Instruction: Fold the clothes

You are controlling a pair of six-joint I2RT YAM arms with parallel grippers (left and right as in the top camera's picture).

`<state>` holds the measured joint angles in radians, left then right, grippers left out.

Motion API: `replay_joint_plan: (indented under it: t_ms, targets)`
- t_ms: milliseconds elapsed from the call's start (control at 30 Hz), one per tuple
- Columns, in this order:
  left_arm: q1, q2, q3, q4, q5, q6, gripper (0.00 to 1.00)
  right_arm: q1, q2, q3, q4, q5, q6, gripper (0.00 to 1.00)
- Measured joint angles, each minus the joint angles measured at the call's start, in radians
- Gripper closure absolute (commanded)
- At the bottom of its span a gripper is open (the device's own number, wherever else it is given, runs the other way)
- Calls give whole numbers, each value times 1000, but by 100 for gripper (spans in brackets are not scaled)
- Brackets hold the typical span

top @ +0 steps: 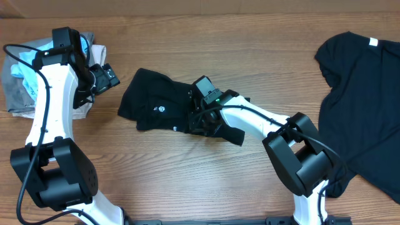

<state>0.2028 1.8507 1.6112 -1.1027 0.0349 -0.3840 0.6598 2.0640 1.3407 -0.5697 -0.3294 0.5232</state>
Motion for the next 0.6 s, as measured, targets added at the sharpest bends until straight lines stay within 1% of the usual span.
replay_joint_plan:
  t_ms: [67, 200, 300, 467, 600]
  targets:
    - [0, 0, 0, 0, 0, 0, 0, -7, 0, 8, -6, -28, -8, 80]
    - [0, 0, 0, 0, 0, 0, 0, -41, -8, 52, -27, -95, -26, 80]
    - [0, 0, 0, 0, 0, 0, 0, -84, -54, 80, -23, -117, -31, 80]
    - [0, 0, 0, 0, 0, 0, 0, -170, -161, 113, -14, -120, -34, 80]
    - [0, 0, 0, 0, 0, 0, 0, -197, -161, 114, -11, -59, -30, 80]
